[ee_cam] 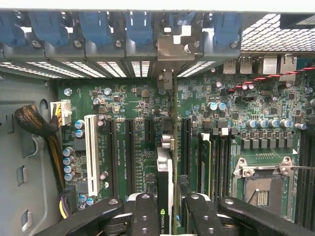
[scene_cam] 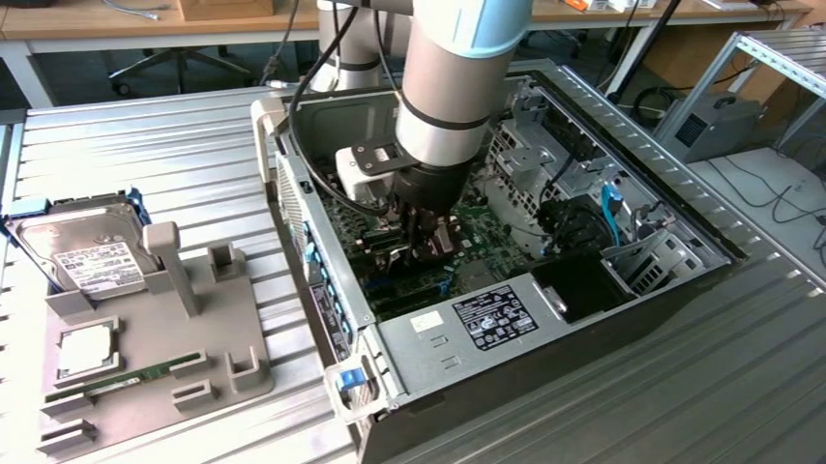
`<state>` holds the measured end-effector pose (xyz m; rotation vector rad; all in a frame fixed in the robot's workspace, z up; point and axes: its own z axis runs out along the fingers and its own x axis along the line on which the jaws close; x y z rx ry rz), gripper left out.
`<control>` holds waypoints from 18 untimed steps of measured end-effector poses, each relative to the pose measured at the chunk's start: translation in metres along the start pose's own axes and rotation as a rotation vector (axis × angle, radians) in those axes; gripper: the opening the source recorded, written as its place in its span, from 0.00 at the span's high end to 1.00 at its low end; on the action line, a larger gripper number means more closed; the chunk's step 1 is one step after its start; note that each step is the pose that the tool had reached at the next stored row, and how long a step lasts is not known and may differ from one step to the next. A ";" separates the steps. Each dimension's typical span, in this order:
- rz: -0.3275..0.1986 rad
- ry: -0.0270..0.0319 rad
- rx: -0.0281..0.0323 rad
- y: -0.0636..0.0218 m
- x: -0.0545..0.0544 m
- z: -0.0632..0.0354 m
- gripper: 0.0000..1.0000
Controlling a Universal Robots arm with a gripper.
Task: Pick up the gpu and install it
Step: 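Insert the gpu into the slot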
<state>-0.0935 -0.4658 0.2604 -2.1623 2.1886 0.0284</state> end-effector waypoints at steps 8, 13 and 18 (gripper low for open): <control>0.000 -0.0024 0.0011 0.0001 0.000 -0.0002 0.73; -0.001 -0.0024 0.0025 0.0000 0.000 -0.0014 0.73; -0.001 -0.0025 0.0031 0.0000 0.000 -0.0021 0.73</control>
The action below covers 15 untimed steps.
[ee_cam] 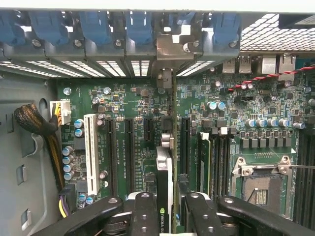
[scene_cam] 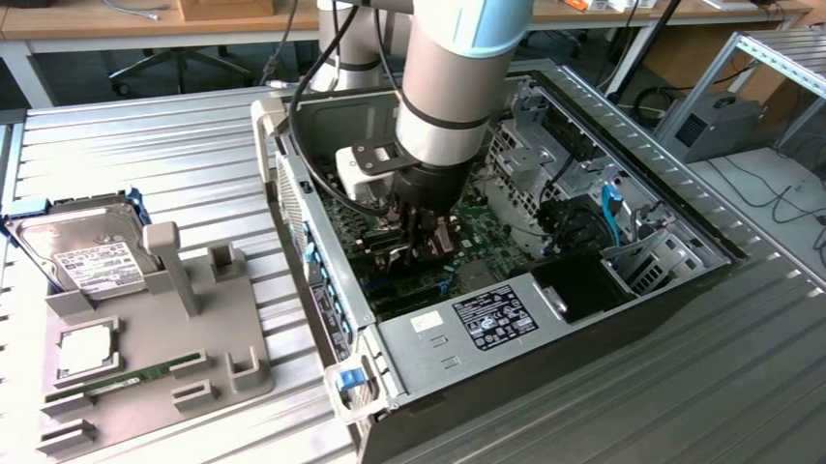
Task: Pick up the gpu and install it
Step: 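Insert the gpu into the slot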
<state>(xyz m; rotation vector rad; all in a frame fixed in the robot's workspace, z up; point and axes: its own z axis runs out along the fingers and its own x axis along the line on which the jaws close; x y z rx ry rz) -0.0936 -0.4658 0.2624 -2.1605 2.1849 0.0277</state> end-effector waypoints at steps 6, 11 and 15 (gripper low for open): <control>0.000 0.0018 -0.0004 0.0001 0.000 -0.0015 0.73; 0.000 0.0003 0.0010 0.0000 0.000 -0.0009 0.73; 0.000 0.0002 0.0011 0.0000 0.000 -0.0008 0.73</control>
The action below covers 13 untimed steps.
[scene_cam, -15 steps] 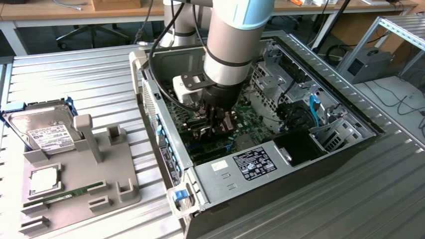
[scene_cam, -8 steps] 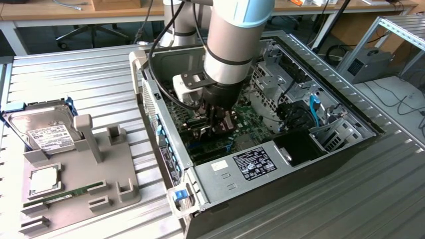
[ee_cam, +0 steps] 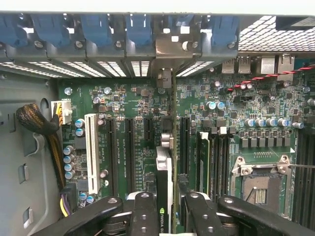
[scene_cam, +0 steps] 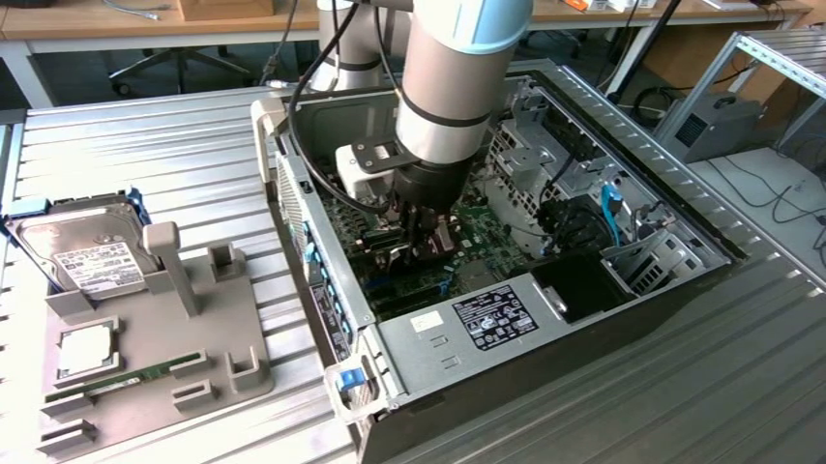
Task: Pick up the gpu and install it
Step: 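Insert the gpu into the slot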
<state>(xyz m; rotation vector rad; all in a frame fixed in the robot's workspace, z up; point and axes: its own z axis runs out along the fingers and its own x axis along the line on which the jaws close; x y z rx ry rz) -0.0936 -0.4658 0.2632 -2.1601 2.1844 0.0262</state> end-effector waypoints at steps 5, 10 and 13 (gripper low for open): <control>0.000 -0.0001 0.0000 0.0000 0.000 0.0000 0.73; 0.000 -0.0004 0.0002 0.0000 0.000 0.0001 0.73; 0.000 -0.0003 0.0001 0.0000 0.000 0.0001 0.60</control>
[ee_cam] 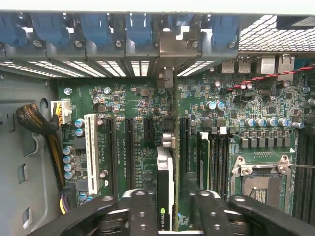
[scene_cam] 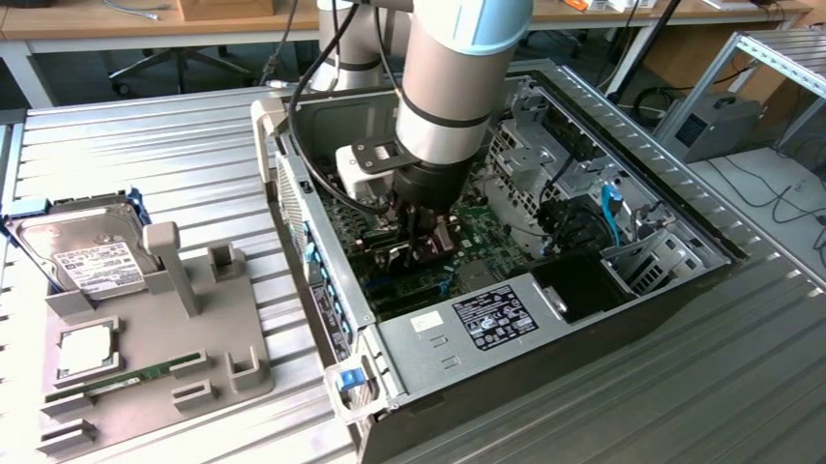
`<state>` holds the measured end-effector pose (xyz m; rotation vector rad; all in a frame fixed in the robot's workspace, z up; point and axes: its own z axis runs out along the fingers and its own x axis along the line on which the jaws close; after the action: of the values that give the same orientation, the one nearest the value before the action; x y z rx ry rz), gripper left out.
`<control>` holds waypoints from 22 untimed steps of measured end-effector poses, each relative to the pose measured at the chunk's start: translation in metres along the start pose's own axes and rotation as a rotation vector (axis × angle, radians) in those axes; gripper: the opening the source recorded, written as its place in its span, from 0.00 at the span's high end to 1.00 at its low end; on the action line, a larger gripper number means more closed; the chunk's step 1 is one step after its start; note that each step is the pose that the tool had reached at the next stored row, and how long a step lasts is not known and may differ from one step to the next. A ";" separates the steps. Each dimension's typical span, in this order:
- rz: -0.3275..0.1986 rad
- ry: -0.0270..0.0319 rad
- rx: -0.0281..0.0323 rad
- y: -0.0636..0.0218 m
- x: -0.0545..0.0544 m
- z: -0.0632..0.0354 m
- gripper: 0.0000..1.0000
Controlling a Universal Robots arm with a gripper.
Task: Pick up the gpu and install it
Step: 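Insert the gpu into the slot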
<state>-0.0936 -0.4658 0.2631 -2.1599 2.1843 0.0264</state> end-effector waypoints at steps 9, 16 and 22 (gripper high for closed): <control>0.000 0.0004 -0.0002 -0.0001 0.000 -0.0011 0.60; 0.000 0.0006 -0.0001 -0.0002 -0.004 -0.0057 0.60; 0.000 0.0006 0.0000 -0.0002 -0.003 -0.0058 0.60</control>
<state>-0.0936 -0.4633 0.2691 -2.1602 2.1846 0.0258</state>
